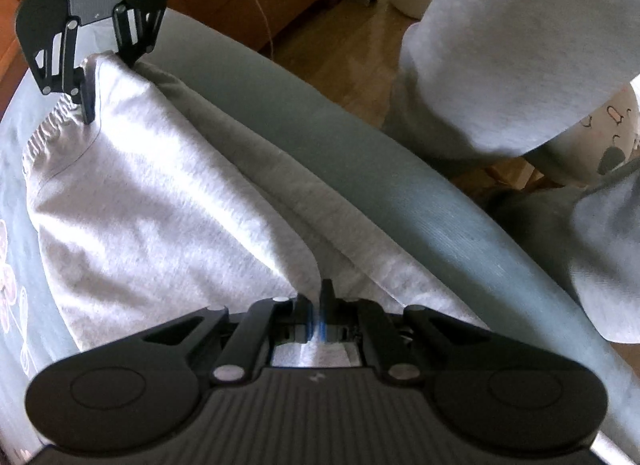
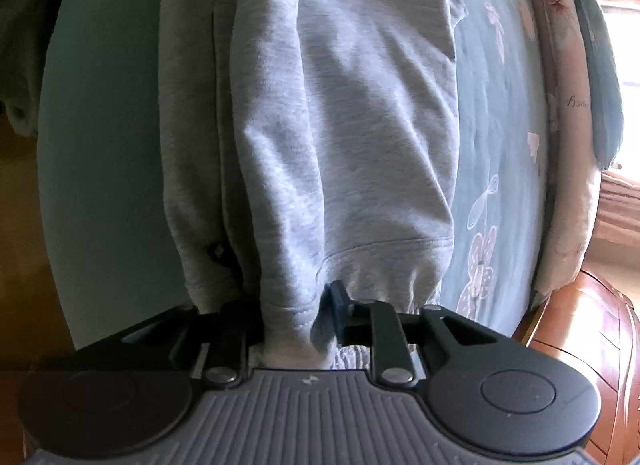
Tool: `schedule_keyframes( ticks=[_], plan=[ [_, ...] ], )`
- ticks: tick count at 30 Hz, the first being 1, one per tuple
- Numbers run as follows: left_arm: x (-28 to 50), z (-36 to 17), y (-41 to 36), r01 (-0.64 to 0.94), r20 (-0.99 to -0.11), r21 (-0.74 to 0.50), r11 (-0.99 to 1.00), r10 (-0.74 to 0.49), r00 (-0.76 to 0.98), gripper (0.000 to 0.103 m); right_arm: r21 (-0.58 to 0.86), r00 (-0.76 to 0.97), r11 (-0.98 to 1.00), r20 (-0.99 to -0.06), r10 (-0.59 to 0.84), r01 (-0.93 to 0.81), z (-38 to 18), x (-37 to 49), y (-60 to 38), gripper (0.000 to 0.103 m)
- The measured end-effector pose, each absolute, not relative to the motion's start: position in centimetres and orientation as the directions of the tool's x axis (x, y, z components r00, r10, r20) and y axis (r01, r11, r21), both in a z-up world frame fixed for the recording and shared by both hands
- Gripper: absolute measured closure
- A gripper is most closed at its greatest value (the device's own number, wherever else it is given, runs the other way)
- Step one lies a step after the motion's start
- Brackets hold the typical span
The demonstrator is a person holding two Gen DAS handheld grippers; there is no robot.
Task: Fold clothes
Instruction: 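Carry the held pant leg with both grippers and lay it over the pants, then open both grippers and release the grey pant leg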
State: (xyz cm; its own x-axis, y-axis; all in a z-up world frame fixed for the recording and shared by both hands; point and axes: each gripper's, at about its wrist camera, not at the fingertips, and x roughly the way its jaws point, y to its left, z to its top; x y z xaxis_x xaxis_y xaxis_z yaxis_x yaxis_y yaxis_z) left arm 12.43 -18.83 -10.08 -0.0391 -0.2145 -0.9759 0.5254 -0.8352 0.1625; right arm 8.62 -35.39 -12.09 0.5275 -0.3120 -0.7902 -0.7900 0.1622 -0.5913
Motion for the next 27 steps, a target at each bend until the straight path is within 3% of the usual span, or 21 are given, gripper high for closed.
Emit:
schedule_keyframes(
  ticks=[2, 6, 10, 13, 15, 18, 21, 27],
  plan=[
    [12.5, -10.3, -18.7, 0.541, -0.976, 0.162, -0.825, -0.216, -0.038, 0.101, -0.594, 0.523, 0.181, -0.789, -0.322, -0.784, -11.7, 8.6, -35.2, 0.071],
    [12.7, -10.4, -18.5, 0.575, -0.975, 0.156, -0.803, -0.22, -0.042, 0.101, -0.601, 0.519, 0.208, -0.784, -0.341, -0.772, -10.0, 7.9, -34.7, 0.046],
    [12.9, -10.3, -18.4, 0.611, -0.973, 0.151, -0.777, -0.227, -0.049, 0.099, -0.535, 0.442, 0.289, -0.834, -0.33, -0.794, -7.3, 6.3, -34.6, 0.045],
    [12.8, -9.9, -18.2, 0.622, -0.968, 0.166, -0.765, -0.247, -0.045, 0.099, -0.475, 0.372, 0.461, -0.878, -0.3, -0.75, -4.7, 5.2, -34.7, 0.048],
    [12.8, -9.6, -18.1, 0.635, -0.966, 0.17, -0.754, -0.256, -0.046, 0.099, -0.44, 0.36, 0.595, -0.897, -0.255, -0.673, -2.9, 6.0, -34.6, 0.062],
    [12.6, -9.5, -18.0, 0.642, -0.963, 0.18, -0.746, -0.268, -0.042, 0.099, -0.355, 0.39, 0.761, -0.909, -0.146, -0.543, -0.9, 7.8, -33.1, 0.07],
    [12.5, -9.6, -17.8, 0.644, -0.96, 0.191, -0.74, -0.279, -0.035, 0.099, -0.285, 0.4, 0.827, -0.913, -0.081, -0.484, -2.4, 10.3, -32.2, 0.079],
    [12.0, -9.7, -17.9, 0.686, -0.955, 0.192, -0.702, -0.296, -0.035, 0.099, -0.193, 0.255, 0.856, -0.964, -0.075, -0.48, -8.5, 10.3, -32.5, 0.08]
  ],
)
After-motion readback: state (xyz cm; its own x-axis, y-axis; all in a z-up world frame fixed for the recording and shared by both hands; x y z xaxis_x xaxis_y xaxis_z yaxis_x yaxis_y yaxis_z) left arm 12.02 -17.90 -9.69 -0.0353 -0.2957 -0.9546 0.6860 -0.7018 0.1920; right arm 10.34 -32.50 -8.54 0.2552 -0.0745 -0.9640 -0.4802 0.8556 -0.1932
